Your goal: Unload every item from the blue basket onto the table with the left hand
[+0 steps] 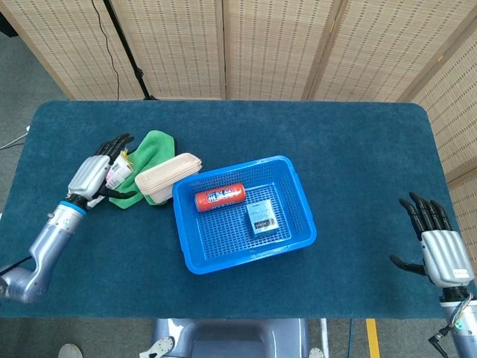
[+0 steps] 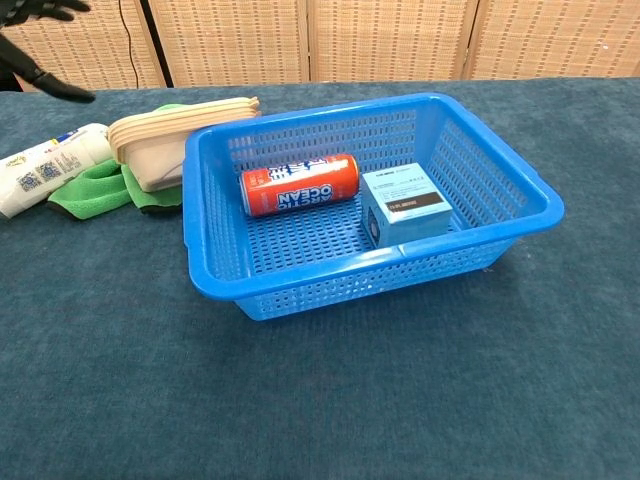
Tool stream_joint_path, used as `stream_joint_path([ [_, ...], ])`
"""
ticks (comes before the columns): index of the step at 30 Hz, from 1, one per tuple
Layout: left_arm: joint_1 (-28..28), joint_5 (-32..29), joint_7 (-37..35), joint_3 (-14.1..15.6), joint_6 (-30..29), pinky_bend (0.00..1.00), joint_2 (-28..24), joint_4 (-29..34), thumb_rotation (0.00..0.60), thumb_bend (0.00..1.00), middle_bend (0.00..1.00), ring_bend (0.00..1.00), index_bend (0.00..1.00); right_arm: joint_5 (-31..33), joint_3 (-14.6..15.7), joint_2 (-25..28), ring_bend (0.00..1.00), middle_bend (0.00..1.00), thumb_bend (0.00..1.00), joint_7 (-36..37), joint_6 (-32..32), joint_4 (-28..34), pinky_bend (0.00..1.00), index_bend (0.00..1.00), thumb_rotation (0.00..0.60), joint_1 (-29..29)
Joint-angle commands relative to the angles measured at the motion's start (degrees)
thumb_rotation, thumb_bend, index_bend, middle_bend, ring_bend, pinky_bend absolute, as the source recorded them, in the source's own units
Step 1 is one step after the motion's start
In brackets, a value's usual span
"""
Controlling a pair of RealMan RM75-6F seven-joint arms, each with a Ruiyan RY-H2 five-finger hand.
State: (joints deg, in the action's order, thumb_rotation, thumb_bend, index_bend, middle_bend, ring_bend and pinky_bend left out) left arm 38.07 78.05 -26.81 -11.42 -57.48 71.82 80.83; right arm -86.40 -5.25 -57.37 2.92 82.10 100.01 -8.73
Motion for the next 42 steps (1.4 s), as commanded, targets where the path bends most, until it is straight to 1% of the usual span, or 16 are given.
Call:
stream_joint_path([
  [1, -0.3, 7.1, 0.1, -0.8, -5.9, 0.02, -2.3, 9.2, 0.6, 0.1, 0.0, 0.0, 0.0, -0.1, 0.0, 0.2, 0.0, 0.0, 0.0, 0.3, 0.2, 0.0, 0.0, 0.0, 0.6, 0.1],
  [2, 0.1, 8.2, 1.2, -0.8, -6.0, 0.04, -2.2, 10.9, 0.6, 0.1, 0.0, 0.0, 0.0, -0.1, -0.1, 0.2, 0.0, 0.0, 0.0, 0.4, 0.3, 0.0, 0.0, 0.0, 0.6, 0.1],
  [3, 1.5, 9.7, 3.3, -0.3, -4.9, 0.06, -1.5, 13.7, 0.6, 0.1, 0.0, 0.0, 0.0, -0.1, -0.1, 0.2, 0.0, 0.0, 0.0, 0.6, 0.3, 0.0, 0.0, 0.0, 0.6, 0.1],
  [4, 4.1, 10.6, 6.7, 0.2, -1.2, 0.08, 0.4, 16.1, 0.6, 0.1, 0.0, 0.0, 0.0, 0.0, -0.1, 0.3, 0.0, 0.0, 0.0, 0.8, 0.3, -0.1, 0.0, 0.0, 0.6, 0.1],
  [7, 7.6, 6.6, 16.4, -0.4, 3.7, 0.09, 4.9, 17.5, 0.6, 0.1, 0.0, 0.0, 0.0, 0.1, -0.2, 0.6, 0.0, 0.0, 0.0, 1.4, 0.3, -0.2, 0.0, 0.0, 0.6, 0.2],
  [10, 11.5, 4.3, 24.9, -1.1, 7.2, 0.09, 10.0, 15.0, 0.6, 0.1, 0.0, 0.0, 0.0, 0.4, -0.4, 0.8, 0.0, 0.0, 0.0, 2.1, 0.4, -0.5, 0.0, 0.0, 0.6, 0.3],
  [12, 15.0, 4.6, 30.1, -1.6, 9.7, 0.09, 13.8, 10.9, 0.6, 0.1, 0.0, 0.0, 0.0, 0.8, -0.6, 1.0, 0.0, 0.0, 0.0, 2.7, 0.6, -0.6, 0.0, 0.0, 0.6, 0.4],
  [14, 17.7, 4.4, 32.8, -1.9, 11.9, 0.09, 16.5, 6.9, 0.6, 0.1, 0.0, 0.0, 0.0, 1.1, -0.7, 1.1, 0.0, 0.0, 0.0, 3.1, 0.7, -0.8, 0.0, 0.0, 0.6, 0.5],
  [18, 22.7, 2.1, 34.3, -2.4, 18.1, 0.09, 20.6, 0.6, 0.6, 0.1, 0.0, 0.0, 0.0, 1.4, -0.8, 1.3, 0.0, 0.0, 0.0, 3.3, 0.6, -0.9, 0.0, 0.0, 0.6, 0.5],
  [20, 25.6, 0.3, 35.0, -3.1, 21.5, 0.09, 23.0, -2.9, 0.6, 0.1, 0.0, 0.0, 0.0, 1.8, -0.9, 1.4, 0.0, 0.0, 0.0, 3.3, 0.4, -0.9, 0.0, 0.0, 0.6, 0.5],
  [24, 28.0, -1.2, 37.0, -3.6, 22.6, 0.09, 25.8, -6.5, 0.6, 0.1, 0.0, 0.0, 0.0, 2.2, -1.1, 1.5, 0.0, 0.0, 0.0, 3.4, 0.4, -0.9, 0.0, 0.0, 0.6, 0.5],
  [33, 30.3, -5.2, 39.4, -3.4, 24.1, 0.09, 28.6, -10.3, 0.6, 0.1, 0.0, 0.0, 0.0, 3.2, -1.4, 1.5, 0.0, 0.0, 0.0, 3.9, -0.2, -1.3, 0.0, 0.0, 0.6, 0.4],
  [39, 32.6, -9.7, 41.5, -2.8, 26.9, 0.09, 31.8, -15.4, 0.6, 0.11, 0.0, 0.0, 0.0, 3.1, -1.3, 1.9, 0.0, 0.0, 0.0, 5.0, -0.6, -1.2, 0.0, 0.0, 0.6, 0.4],
  [40, 32.8, -10.0, 41.7, -2.8, 26.8, 0.1, 32.3, -15.9, 0.6, 0.11, 0.0, 0.0, 0.0, 3.1, -1.3, 2.0, 0.0, 0.0, 0.0, 5.1, -0.5, -1.2, 0.0, 0.0, 0.6, 0.4],
  [42, 33.0, -10.3, 42.0, -2.5, 26.3, 0.18, 33.1, -16.8, 0.6, 0.14, 0.0, 0.01, 0.0, 3.0, -1.4, 2.1, 0.0, 0.0, 0.0, 5.5, -0.5, -1.2, 0.0, 0.0, 0.6, 0.5],
])
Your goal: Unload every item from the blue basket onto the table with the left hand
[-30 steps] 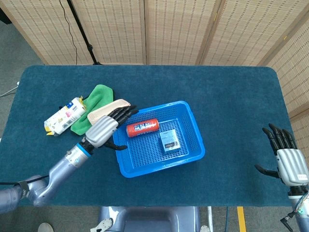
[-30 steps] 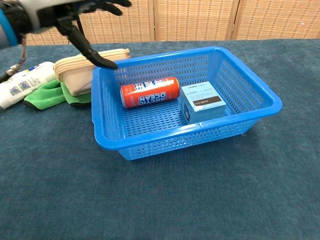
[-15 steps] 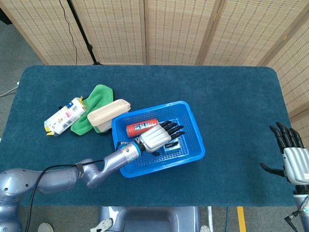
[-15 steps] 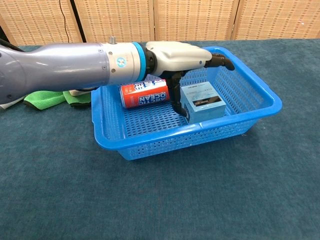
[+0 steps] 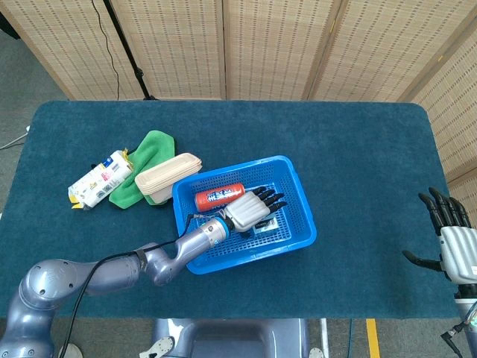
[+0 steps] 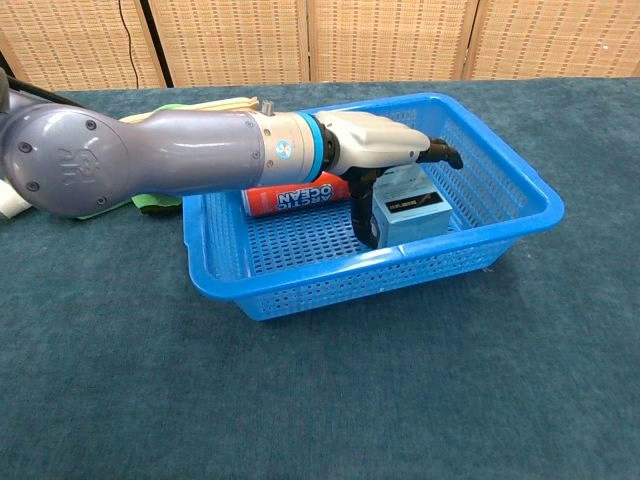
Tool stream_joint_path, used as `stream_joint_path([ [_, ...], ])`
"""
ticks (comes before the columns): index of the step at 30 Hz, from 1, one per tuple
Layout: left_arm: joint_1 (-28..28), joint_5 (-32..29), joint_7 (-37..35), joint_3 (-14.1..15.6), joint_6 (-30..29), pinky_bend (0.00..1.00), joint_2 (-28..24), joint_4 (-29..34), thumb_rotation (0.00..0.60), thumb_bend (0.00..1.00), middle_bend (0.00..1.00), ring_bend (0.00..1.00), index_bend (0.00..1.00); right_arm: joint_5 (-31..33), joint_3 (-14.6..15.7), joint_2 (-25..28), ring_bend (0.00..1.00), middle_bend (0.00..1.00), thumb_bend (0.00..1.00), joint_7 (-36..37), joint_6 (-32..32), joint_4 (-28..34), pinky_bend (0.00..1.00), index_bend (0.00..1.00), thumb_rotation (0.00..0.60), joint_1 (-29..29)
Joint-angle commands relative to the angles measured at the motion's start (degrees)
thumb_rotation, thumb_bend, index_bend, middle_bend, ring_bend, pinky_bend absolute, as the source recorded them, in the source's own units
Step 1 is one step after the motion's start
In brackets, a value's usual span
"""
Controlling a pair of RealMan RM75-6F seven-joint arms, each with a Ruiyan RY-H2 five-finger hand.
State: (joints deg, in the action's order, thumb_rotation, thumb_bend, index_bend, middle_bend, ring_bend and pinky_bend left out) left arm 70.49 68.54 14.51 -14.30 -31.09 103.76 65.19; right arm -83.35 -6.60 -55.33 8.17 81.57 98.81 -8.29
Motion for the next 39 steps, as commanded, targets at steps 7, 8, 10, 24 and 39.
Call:
stream_joint_path([
  [7, 0.0, -0.5, 0.8, 0.0, -4.6, 0.45, 2.0, -1.1, 0.6, 0.34, 0.45, 0.42, 0.47, -0.5, 0.1, 0.5, 0.0, 0.0, 0.0, 1.2, 0.0, -0.1, 0.0, 0.0, 0.6, 0.1],
  [8, -0.4, 0.0, 0.5, -0.4, -6.1, 0.46, 1.3, 0.0, 0.6, 0.36, 0.5, 0.46, 0.52, -0.6, 0.2, 0.5, 0.0, 0.0, 0.0, 1.3, 0.0, -0.1, 0.0, 0.0, 0.6, 0.1],
  [10, -1.4, 1.3, -0.7, -0.9, -8.5, 0.46, -0.5, 2.6, 0.6, 0.37, 0.51, 0.47, 0.54, -0.7, 0.1, 0.6, 0.0, 0.0, 0.0, 1.5, 0.1, -0.1, 0.0, 0.0, 0.6, 0.2],
  [24, -21.5, 24.8, -21.9, 12.6, -37.4, 0.46, -26.0, 16.8, 0.6, 0.35, 0.51, 0.47, 0.54, -2.6, 0.8, 0.7, 0.0, 0.0, 0.0, 0.8, 1.5, 0.6, 0.0, 0.0, 0.6, 0.8],
  [39, -35.9, 21.3, -25.8, 22.6, -36.5, 0.07, -26.5, 6.5, 0.6, 0.29, 0.07, 0.05, 0.09, -3.5, 1.3, 0.4, 0.0, 0.0, 0.0, -1.6, 1.8, 2.1, 0.0, 0.0, 0.6, 0.9],
])
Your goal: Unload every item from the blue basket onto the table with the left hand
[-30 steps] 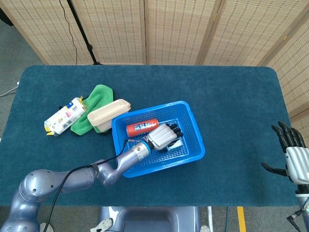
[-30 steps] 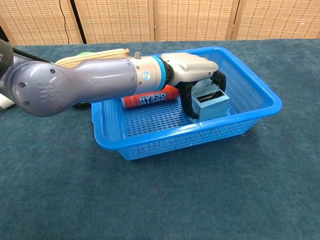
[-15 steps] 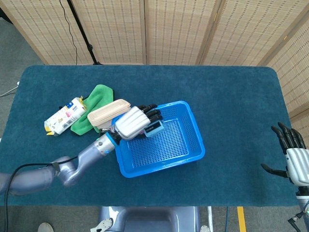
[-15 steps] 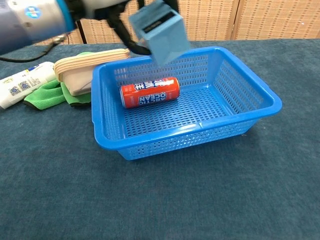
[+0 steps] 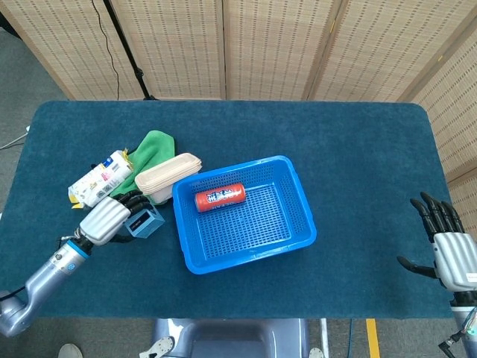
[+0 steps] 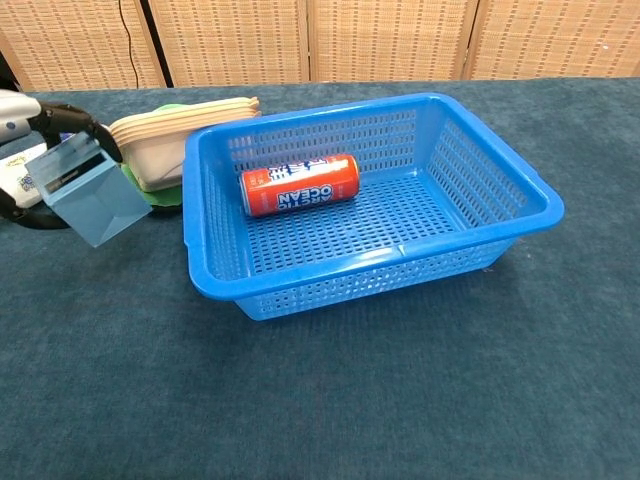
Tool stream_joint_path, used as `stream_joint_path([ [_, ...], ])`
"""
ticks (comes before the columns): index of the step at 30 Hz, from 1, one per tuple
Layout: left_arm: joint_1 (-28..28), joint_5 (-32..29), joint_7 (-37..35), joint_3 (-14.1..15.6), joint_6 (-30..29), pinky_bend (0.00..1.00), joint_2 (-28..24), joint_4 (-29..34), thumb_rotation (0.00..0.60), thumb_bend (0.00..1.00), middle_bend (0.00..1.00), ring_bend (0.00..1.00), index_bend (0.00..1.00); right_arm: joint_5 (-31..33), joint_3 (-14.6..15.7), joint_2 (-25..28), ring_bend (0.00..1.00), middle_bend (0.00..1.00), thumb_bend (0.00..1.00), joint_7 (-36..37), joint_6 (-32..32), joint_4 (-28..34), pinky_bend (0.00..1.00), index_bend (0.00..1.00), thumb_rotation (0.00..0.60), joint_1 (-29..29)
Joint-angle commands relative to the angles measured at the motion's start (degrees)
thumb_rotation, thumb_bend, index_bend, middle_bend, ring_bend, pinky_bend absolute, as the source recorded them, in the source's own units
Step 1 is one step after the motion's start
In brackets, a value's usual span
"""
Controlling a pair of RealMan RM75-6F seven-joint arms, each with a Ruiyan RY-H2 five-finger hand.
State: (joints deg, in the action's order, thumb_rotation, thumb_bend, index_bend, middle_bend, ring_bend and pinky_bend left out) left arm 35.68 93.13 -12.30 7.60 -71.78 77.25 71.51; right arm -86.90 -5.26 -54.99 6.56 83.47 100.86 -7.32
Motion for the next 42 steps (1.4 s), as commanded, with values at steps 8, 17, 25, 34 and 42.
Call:
stream_joint_path([
  [8, 0.5, -0.1, 0.3, -3.0, 1.7, 0.0, -3.8, 12.7, 0.6, 0.24, 0.0, 0.0, 0.0, 0.8, -0.3, 0.3, 0.0, 0.0, 0.0, 0.5, -0.1, 0.0, 0.0, 0.0, 0.6, 0.1],
  [17, 7.5, -5.4, 9.5, -11.0, 10.4, 0.0, -2.5, 26.5, 0.6, 0.24, 0.0, 0.0, 0.0, 1.2, -0.5, 0.5, 0.0, 0.0, 0.0, 1.3, -0.2, -0.4, 0.0, 0.0, 0.6, 0.0],
  [25, 16.4, -25.3, 19.5, -18.2, 24.2, 0.0, 10.6, 20.3, 0.6, 0.24, 0.0, 0.0, 0.0, 1.9, -0.8, 0.6, 0.0, 0.0, 0.0, 2.1, -0.6, -0.9, 0.0, 0.0, 0.6, -0.1],
  [34, 20.6, -35.5, 24.0, -20.4, 26.9, 0.0, 19.2, 12.1, 0.6, 0.24, 0.0, 0.0, 0.0, 3.0, -1.0, 0.6, 0.0, 0.0, 0.0, 2.6, -1.5, -1.5, 0.0, 0.0, 0.6, -0.3],
  [42, 21.2, -39.4, 24.8, -20.8, 27.3, 0.0, 21.5, 8.0, 0.6, 0.24, 0.0, 0.0, 0.0, 3.2, -1.1, 0.6, 0.0, 0.0, 0.0, 2.6, -1.5, -1.4, 0.0, 0.0, 0.6, -0.3],
])
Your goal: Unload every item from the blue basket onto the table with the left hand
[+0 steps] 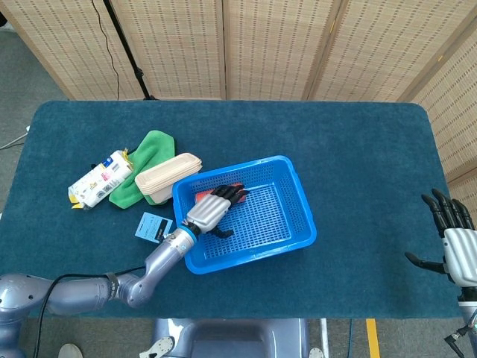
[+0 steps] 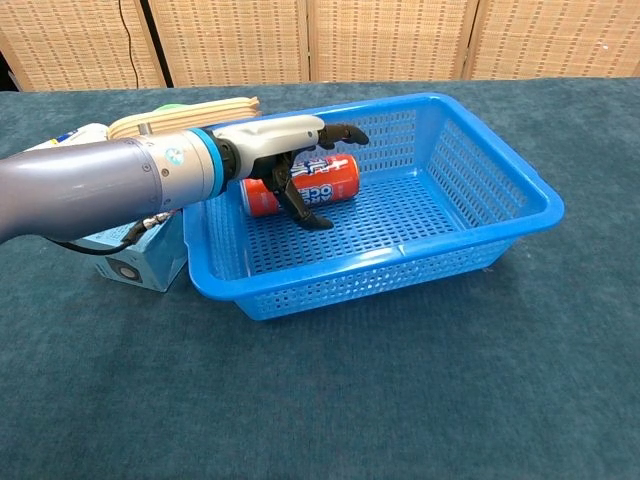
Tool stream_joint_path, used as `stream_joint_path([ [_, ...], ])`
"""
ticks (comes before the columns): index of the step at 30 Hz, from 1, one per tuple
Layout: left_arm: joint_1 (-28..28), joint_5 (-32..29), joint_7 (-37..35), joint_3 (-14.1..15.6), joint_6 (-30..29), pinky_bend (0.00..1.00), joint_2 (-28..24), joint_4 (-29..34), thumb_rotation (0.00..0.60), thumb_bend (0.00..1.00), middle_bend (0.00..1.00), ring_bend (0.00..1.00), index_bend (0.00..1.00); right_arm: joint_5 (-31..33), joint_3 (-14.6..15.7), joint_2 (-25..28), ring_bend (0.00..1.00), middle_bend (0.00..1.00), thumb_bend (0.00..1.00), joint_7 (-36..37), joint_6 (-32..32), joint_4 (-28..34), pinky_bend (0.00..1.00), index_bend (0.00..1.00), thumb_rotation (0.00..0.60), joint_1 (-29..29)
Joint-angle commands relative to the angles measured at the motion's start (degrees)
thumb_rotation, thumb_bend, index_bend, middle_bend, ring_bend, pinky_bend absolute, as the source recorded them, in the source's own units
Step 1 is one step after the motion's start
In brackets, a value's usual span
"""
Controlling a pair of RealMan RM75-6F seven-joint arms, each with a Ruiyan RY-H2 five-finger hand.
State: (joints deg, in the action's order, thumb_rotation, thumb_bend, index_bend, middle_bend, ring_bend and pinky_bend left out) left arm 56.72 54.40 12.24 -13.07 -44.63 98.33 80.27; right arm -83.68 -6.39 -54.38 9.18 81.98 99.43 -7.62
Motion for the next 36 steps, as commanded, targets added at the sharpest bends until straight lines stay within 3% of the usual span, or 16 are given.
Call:
stream_joint_path([
  [1, 0.2, -1.2, 0.3, -0.1, 0.1, 0.0, 0.7, -1.2, 0.6, 0.24, 0.0, 0.0, 0.0, 0.0, 0.0, 0.0, 0.0, 0.0, 0.0, 0.1, -0.1, 0.0, 0.0, 0.0, 0.6, 0.0],
  [9, 0.7, -3.7, -0.9, 0.2, 3.9, 0.02, 1.2, -1.6, 0.6, 0.24, 0.0, 0.0, 0.0, -0.1, -0.1, 0.1, 0.0, 0.0, 0.0, 0.1, 0.2, 0.0, 0.0, 0.0, 0.6, 0.1],
  [15, -1.6, 1.5, -3.5, 1.3, 3.2, 0.03, -4.2, 8.9, 0.6, 0.24, 0.0, 0.0, 0.0, -0.1, -0.1, 0.0, 0.0, 0.0, 0.0, 0.1, 0.1, 0.1, 0.0, 0.0, 0.6, 0.0],
  [18, -3.0, 4.4, -4.9, 1.4, 1.2, 0.04, -6.0, 11.1, 0.6, 0.24, 0.0, 0.0, 0.0, -0.2, 0.0, 0.0, 0.0, 0.0, 0.0, 0.0, 0.0, 0.0, 0.0, 0.0, 0.6, 0.0],
  [22, -3.2, 5.2, -3.0, 1.9, -1.2, 0.04, -5.1, 8.3, 0.6, 0.24, 0.0, 0.0, 0.0, -0.4, 0.1, 0.0, 0.0, 0.0, 0.0, -0.1, -0.2, 0.2, 0.0, 0.0, 0.6, -0.1],
  [30, -0.5, 1.2, -0.5, 4.7, 6.7, 0.04, -6.5, 6.7, 0.6, 0.24, 0.0, 0.0, 0.0, 0.0, -0.1, 0.1, 0.0, 0.0, 0.0, 0.2, 0.1, 0.0, 0.0, 0.0, 0.6, 0.1],
  [36, -1.3, 3.7, -3.5, 4.7, 7.7, 0.04, -10.0, 8.4, 0.6, 0.24, 0.0, 0.0, 0.0, 0.2, -0.1, 0.2, 0.0, 0.0, 0.0, 0.5, -0.2, -0.1, 0.0, 0.0, 0.6, 0.0],
])
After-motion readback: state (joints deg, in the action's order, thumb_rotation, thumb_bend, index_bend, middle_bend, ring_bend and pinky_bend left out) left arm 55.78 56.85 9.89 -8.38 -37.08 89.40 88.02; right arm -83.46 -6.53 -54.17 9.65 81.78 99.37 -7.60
